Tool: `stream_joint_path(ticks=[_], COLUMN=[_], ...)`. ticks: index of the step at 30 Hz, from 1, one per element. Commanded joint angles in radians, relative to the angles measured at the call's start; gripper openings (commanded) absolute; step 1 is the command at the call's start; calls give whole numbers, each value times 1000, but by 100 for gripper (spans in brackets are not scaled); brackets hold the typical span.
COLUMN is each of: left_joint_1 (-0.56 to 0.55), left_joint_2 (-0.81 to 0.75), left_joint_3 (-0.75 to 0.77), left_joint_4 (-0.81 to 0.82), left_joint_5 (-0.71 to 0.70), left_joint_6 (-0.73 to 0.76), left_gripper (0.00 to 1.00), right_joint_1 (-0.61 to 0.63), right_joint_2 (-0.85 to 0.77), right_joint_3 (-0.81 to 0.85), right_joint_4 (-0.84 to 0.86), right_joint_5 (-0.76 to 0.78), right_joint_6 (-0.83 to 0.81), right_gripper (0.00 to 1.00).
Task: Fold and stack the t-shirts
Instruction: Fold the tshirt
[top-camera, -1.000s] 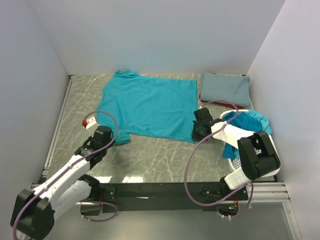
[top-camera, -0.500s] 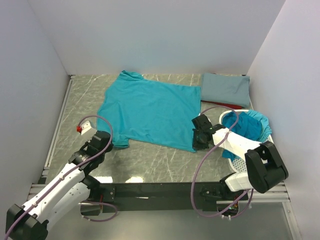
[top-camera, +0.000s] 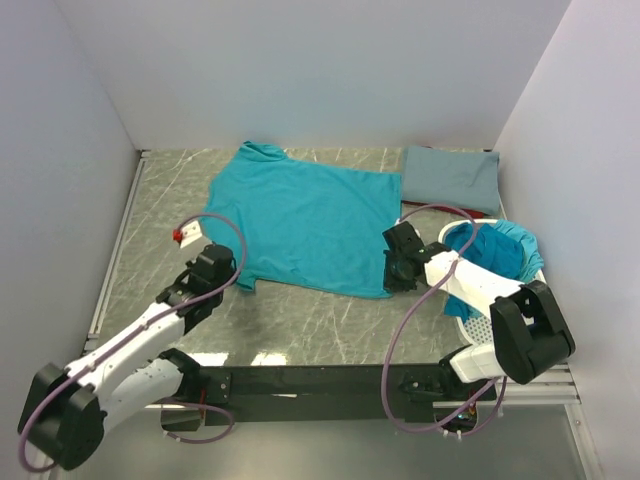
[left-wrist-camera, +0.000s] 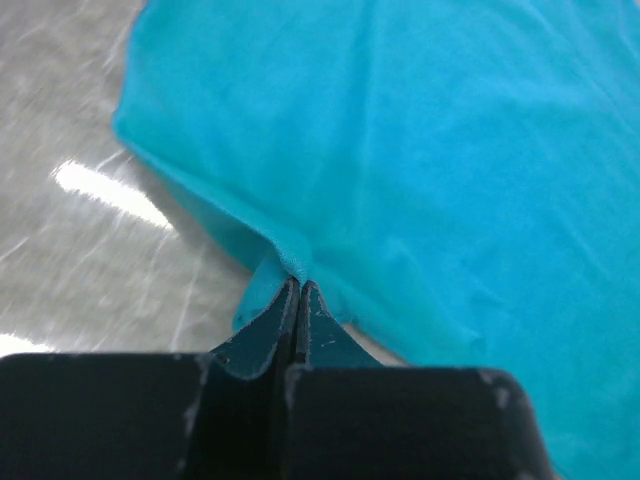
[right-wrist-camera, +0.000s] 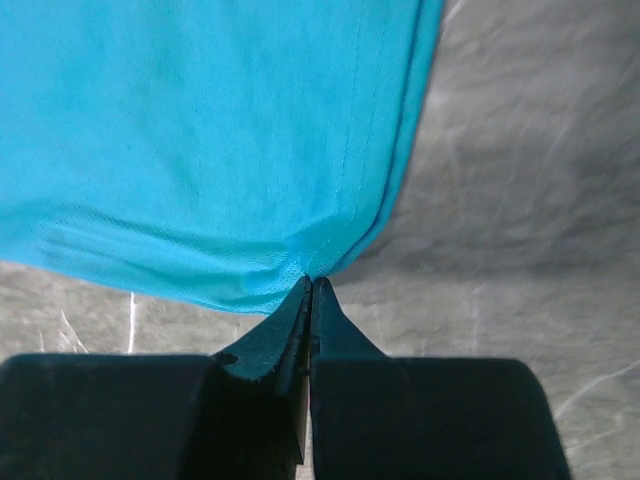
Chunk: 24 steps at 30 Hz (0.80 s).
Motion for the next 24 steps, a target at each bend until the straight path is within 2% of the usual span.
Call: stream_joint_path(ticks=[1,10,15,24], left_joint_1=[-4,15,104,187], left_joint_2=[71,238,350,476], left_joint_3=[79,185,245,338], left_joint_4=[203,397,489,605], left_joint_5=[4,31,158,303], left_joint_6=[105,242,269,320], left_gripper=[0,0,0,0], right_joint_1=[-39,-136,-180,-239], right_joint_2=[2,100,178,284], right_joint_3=[71,200,259,400], right_joint_4=[6,17,39,20], right_joint_5=[19,-60,-90,-120], right_joint_6=[-51,-117,-130,-163], right_gripper=[0,0,0,0])
